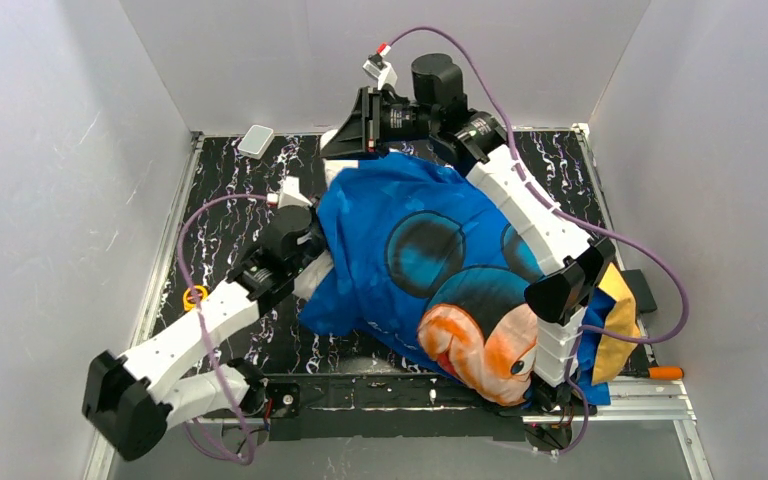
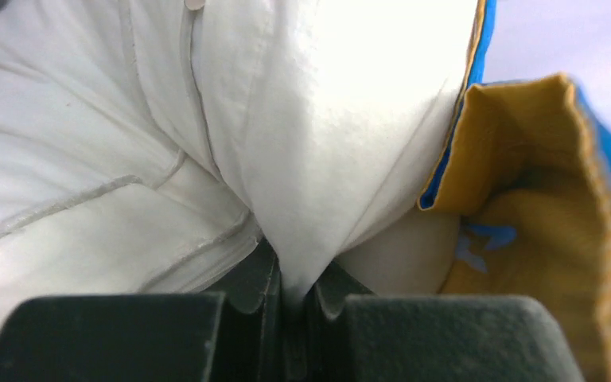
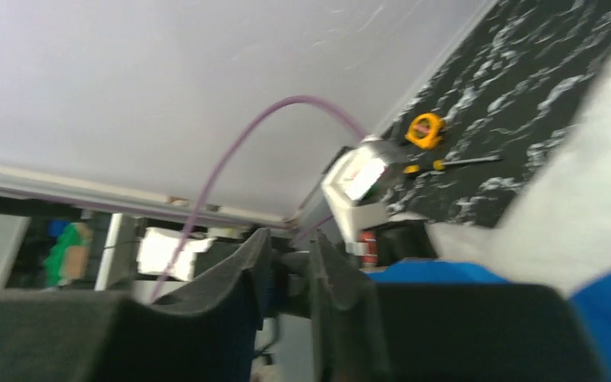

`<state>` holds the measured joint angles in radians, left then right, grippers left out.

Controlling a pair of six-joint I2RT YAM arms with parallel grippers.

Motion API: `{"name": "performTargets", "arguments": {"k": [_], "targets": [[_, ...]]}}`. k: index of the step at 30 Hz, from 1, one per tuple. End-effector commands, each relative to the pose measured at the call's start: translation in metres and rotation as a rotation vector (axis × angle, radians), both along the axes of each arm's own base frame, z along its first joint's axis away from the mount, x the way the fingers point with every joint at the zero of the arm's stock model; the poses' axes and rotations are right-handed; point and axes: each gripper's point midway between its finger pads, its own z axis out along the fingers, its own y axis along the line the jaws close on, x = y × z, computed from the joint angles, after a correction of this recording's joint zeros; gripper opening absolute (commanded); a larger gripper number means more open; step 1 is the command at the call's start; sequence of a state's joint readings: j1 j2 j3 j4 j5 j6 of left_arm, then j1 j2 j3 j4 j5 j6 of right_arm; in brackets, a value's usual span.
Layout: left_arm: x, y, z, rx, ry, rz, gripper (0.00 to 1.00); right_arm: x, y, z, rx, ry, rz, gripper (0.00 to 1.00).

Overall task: Put the pillow into the pillowcase
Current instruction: Stuff the pillow into the pillowcase.

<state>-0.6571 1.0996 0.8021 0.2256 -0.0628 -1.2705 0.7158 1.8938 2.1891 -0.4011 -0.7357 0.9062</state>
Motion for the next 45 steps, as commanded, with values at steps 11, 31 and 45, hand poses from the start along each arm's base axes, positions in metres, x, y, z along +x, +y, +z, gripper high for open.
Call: {"name": "performTargets", "arguments": {"k": [11, 31, 45], "targets": [[-0.111, 0.080, -0.049, 0.255, 0.322, 0.017, 0.15, -0.021, -0.080, -0.061, -0.447, -0.150, -0.078, 0.93], [-0.121, 0.059, -0.048, 0.214, 0.348, -0.097, 0.14, -0.066, -0.102, -0.151, -0.701, -0.209, 0.029, 0.40], [-0.098, 0.045, -0.019, -0.061, 0.314, -0.008, 0.08, 0.004, 0.022, -0.115, -0.372, -0.146, 0.085, 0.01]]}}
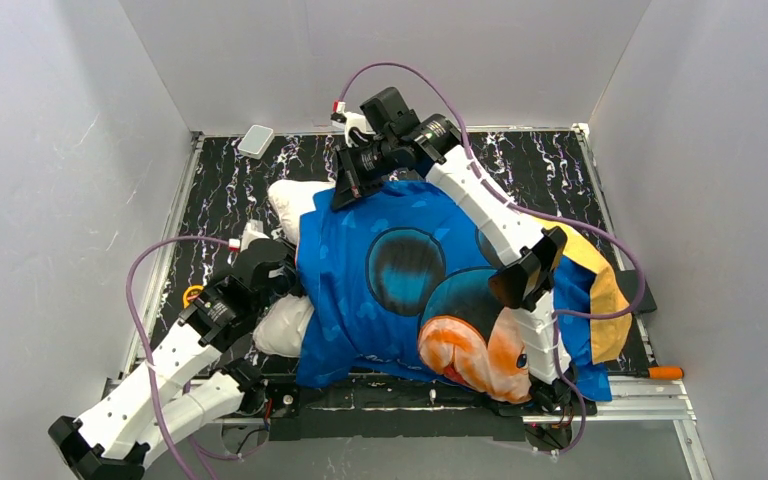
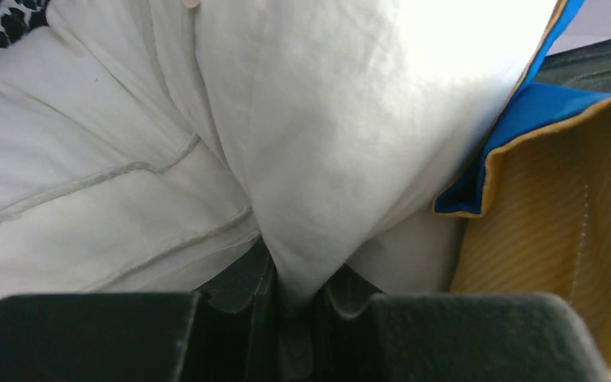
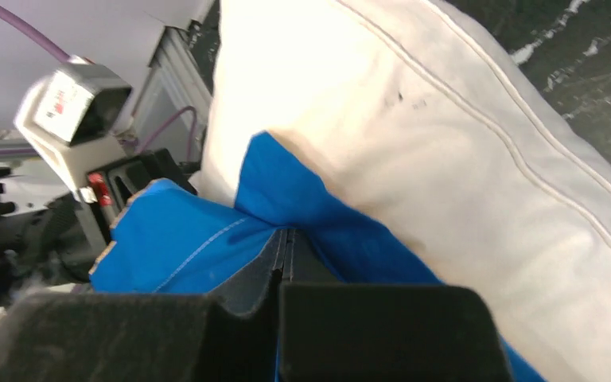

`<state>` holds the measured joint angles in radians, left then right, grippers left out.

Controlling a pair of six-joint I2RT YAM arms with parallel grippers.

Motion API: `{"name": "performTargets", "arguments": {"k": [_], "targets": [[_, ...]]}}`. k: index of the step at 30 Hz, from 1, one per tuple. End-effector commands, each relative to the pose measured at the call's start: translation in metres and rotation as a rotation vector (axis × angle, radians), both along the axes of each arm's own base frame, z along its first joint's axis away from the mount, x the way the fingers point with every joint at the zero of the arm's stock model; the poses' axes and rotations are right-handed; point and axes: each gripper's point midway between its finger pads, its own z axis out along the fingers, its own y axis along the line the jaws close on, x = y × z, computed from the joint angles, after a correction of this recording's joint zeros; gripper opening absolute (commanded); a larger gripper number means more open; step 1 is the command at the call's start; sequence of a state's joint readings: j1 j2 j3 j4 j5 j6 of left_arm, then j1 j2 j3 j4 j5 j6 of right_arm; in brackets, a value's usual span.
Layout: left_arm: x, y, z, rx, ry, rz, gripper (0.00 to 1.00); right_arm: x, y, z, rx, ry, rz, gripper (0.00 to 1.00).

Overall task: Put the pillow into the pillowcase
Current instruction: Stuff the pillow into the pillowcase.

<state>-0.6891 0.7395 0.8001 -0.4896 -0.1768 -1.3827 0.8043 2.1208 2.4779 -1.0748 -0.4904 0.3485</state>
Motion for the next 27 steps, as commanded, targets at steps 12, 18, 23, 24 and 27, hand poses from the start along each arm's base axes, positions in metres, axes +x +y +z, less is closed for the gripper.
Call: {"name": "performTargets", "arguments": {"k": [12, 18, 23, 24, 27], "targets": [[-0.001, -0.042, 0.011, -0.179, 0.061, -0.072, 0.04, -0.004, -0.022, 0.081, 0.206, -0.095, -0.028, 0.87], [-0.009, -0.031, -0.005, -0.181, 0.089, -0.043, 0.04, -0.051, -0.062, 0.045, -0.021, -0.135, -0.002, 0.98], [-0.013, -0.026, -0.007, -0.173, 0.094, -0.039, 0.04, -0.105, -0.049, 0.011, -0.125, -0.158, 0.095, 0.98], [-0.014, -0.027, -0.006, -0.174, 0.093, -0.042, 0.04, -0.112, -0.045, 0.002, -0.143, -0.158, 0.111, 0.98], [-0.013, -0.030, -0.003, -0.177, 0.091, -0.054, 0.04, -0.126, -0.034, -0.024, -0.179, -0.152, 0.146, 0.98]]}}
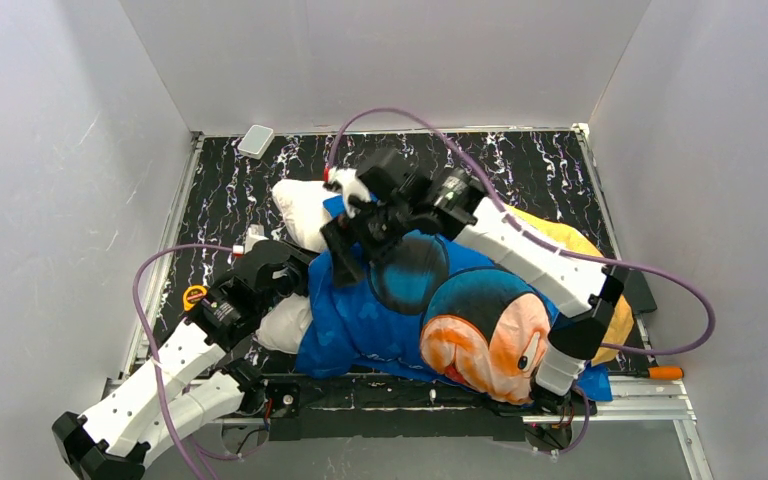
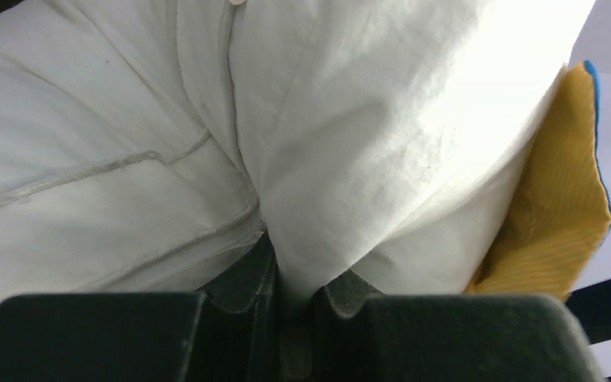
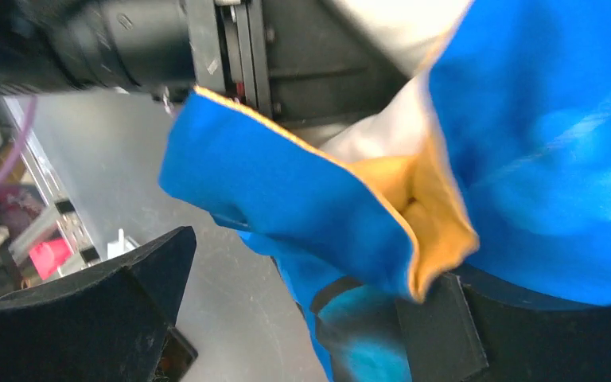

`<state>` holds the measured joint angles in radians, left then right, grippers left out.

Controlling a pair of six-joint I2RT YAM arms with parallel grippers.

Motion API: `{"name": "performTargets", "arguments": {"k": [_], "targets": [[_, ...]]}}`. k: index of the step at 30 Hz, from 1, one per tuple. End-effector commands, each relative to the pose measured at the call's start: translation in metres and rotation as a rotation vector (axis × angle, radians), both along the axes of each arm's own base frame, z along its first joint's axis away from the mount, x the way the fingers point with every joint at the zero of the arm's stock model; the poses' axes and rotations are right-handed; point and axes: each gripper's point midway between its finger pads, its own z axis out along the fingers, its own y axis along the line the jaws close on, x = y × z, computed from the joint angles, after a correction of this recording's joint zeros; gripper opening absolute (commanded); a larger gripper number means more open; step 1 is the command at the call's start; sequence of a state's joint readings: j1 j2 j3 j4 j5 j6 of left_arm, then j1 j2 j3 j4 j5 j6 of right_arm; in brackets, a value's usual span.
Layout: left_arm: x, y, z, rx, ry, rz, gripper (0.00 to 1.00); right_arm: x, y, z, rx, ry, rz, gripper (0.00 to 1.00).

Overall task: Put the pillow into the pillowcase
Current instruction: Stuff the pillow into the pillowcase.

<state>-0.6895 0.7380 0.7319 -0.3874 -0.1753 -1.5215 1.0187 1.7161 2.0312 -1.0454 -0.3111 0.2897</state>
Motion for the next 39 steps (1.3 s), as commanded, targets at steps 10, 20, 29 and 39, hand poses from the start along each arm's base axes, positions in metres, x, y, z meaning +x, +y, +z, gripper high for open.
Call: {"name": "performTargets", "arguments": {"k": [10, 20, 29, 39], "targets": [[-0.022, -0.023, 0.016, -0.004, 0.026, -0.169, 0.04, 0.026, 0.016, -0.035, -0.130, -0.086, -0.053, 0.01], [-0.022, -0.031, 0.016, -0.030, 0.031, -0.191, 0.03, 0.109, -0.012, 0.048, 0.211, 0.061, -0.219, 0.01], [-0.020, -0.032, 0.018, -0.056, 0.030, -0.179, 0.03, 0.137, -0.006, 0.111, 0.505, 0.161, -0.206, 0.01], [-0.011, -0.060, 0.025, -0.138, 0.025, -0.246, 0.00, 0.139, 0.026, 0.183, 0.788, 0.289, -0.046, 0.01]]}}
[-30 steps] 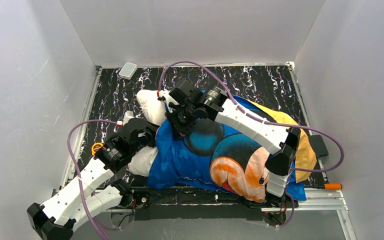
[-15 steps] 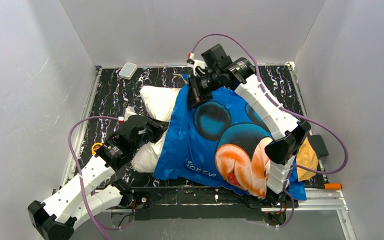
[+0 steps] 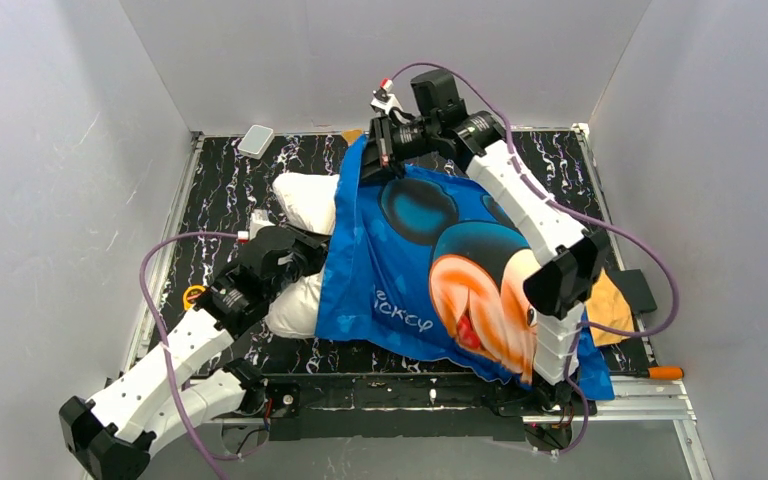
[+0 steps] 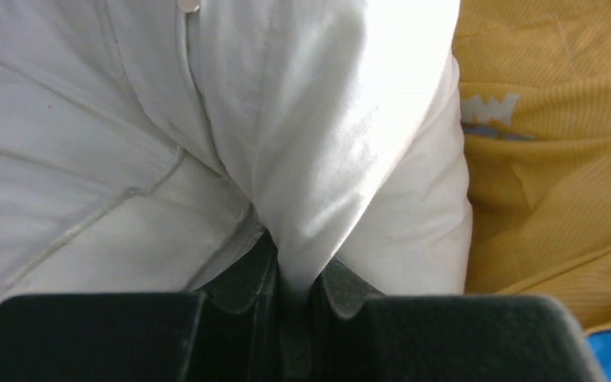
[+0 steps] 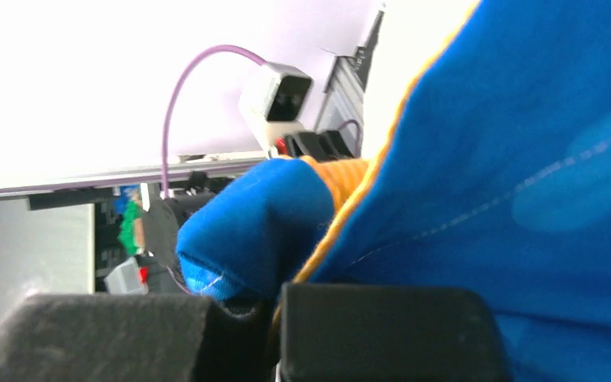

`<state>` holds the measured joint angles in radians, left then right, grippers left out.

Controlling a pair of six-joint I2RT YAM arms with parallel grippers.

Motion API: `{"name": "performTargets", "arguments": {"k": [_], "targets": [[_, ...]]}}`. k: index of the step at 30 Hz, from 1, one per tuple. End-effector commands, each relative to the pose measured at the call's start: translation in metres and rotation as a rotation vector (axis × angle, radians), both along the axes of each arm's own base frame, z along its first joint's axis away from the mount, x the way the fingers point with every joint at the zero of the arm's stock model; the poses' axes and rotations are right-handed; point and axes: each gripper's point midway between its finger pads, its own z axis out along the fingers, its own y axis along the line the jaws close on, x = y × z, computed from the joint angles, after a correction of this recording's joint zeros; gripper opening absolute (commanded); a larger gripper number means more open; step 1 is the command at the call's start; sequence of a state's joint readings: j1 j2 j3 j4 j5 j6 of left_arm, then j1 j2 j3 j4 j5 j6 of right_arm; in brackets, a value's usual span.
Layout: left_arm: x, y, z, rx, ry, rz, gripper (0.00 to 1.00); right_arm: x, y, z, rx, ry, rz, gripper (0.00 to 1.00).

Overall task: Put the pillow into the pillowcase
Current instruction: Stuff the pillow into the pillowcase.

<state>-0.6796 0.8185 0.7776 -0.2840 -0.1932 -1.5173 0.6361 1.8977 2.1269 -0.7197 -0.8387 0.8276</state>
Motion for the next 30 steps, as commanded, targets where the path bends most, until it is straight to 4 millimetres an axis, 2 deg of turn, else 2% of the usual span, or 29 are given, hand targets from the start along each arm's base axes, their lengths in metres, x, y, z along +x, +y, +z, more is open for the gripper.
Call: {"name": "performTargets", "arguments": {"k": [1, 5, 7, 10, 14, 18, 22, 24, 27, 28, 30], "targets": [[-0.030, -0.055, 0.013, -0.117, 0.045, -0.289, 0.00, 0.014, 0.027, 0.130, 0.424, -0.305, 0.040, 0.01], [-0.011, -0.078, 0.042, -0.221, -0.072, -0.313, 0.00, -0.014, 0.056, 0.144, 0.536, -0.243, 0.155, 0.01], [-0.005, -0.085, 0.048, -0.230, -0.087, -0.320, 0.00, -0.035, 0.071, 0.147, 0.575, -0.205, 0.223, 0.01], [0.003, -0.090, 0.061, -0.199, -0.144, -0.324, 0.00, -0.062, 0.089, 0.147, 0.625, -0.154, 0.323, 0.01], [0.014, -0.086, 0.073, -0.212, -0.216, -0.267, 0.00, -0.089, 0.098, 0.148, 0.659, -0.101, 0.430, 0.01], [0.024, -0.073, 0.073, -0.216, -0.253, -0.178, 0.00, -0.095, 0.095, 0.133, 0.602, -0.100, 0.467, 0.01], [0.023, -0.070, 0.055, -0.197, -0.225, -0.172, 0.00, -0.072, 0.086, 0.096, 0.446, -0.157, 0.343, 0.04], [0.019, -0.072, 0.041, -0.194, -0.189, -0.187, 0.00, -0.053, 0.074, 0.075, 0.349, -0.195, 0.256, 0.21], [0.012, -0.076, 0.021, -0.215, -0.117, -0.212, 0.00, -0.025, 0.047, 0.046, 0.187, -0.279, 0.134, 0.56], [0.009, -0.076, 0.015, -0.217, -0.099, -0.220, 0.00, -0.020, 0.036, 0.035, 0.118, -0.311, 0.112, 0.69], [0.000, -0.080, 0.007, -0.230, -0.064, -0.262, 0.00, -0.011, 0.018, 0.021, 0.005, -0.377, 0.064, 0.86]]}}
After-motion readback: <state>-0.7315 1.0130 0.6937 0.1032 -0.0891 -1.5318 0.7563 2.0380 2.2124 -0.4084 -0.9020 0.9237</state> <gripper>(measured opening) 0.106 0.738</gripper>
